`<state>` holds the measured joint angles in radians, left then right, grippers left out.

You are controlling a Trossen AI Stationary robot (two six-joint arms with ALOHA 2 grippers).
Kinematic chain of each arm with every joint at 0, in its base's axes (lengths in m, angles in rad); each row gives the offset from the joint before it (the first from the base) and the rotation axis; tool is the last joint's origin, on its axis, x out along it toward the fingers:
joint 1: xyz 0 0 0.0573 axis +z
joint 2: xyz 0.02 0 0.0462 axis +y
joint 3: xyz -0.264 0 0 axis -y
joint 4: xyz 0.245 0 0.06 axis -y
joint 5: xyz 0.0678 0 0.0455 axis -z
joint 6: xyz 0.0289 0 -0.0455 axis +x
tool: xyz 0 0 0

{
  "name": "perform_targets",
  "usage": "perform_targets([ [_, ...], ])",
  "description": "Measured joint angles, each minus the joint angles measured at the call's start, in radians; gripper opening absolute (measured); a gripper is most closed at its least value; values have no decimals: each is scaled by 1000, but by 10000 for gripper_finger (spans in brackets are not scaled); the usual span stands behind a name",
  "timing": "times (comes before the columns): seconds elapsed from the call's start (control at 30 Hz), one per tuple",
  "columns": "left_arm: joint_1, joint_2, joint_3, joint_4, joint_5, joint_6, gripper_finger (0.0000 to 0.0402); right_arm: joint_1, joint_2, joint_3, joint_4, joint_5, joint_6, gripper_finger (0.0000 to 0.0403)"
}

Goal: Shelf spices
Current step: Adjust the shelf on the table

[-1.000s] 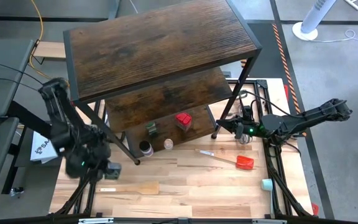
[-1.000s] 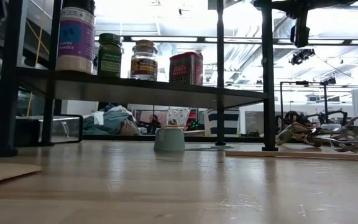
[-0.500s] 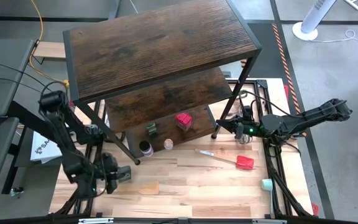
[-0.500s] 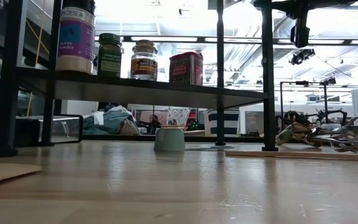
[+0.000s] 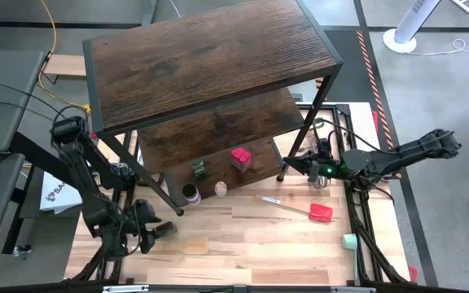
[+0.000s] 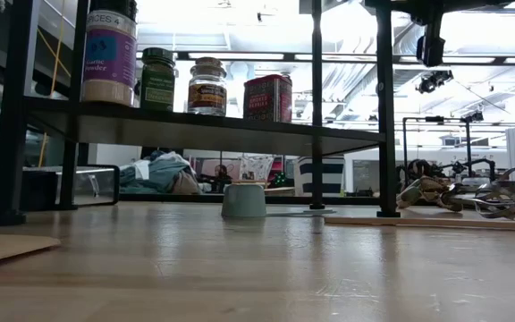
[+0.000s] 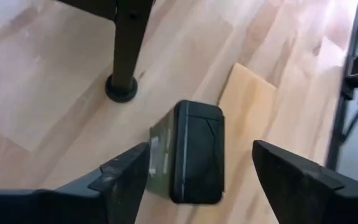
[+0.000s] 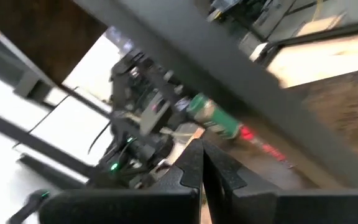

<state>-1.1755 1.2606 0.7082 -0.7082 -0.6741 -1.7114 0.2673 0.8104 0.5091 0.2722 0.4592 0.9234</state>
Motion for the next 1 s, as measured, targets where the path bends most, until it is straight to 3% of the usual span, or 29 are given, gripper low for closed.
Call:
perform_targets([
  [0.1, -6, -40, 0, -1, 1, -13, 279, 32, 0, 0, 10, -35, 2, 0],
  [0.17, -10, -59, 0, -10, -11, -14, 277, 71, 0, 0, 8, 11, -3, 0],
  [0.4, -8, -96, 0, -87, -69, -92, 275, 202, 74, 0, 94, 485, -81, 0],
  [0.73, 2, -108, 0, -140, -73, -145, 275, 195, 171, 0, 155, 876, -94, 0],
  [0.87, 23, -133, 7, -210, -148, -214, 275, 165, 161, 0, 159, 837, -105, 0],
  [1.0, 82, -167, 71, -556, -250, -427, 268, 155, 151, 0, 159, 787, -119, 0],
])
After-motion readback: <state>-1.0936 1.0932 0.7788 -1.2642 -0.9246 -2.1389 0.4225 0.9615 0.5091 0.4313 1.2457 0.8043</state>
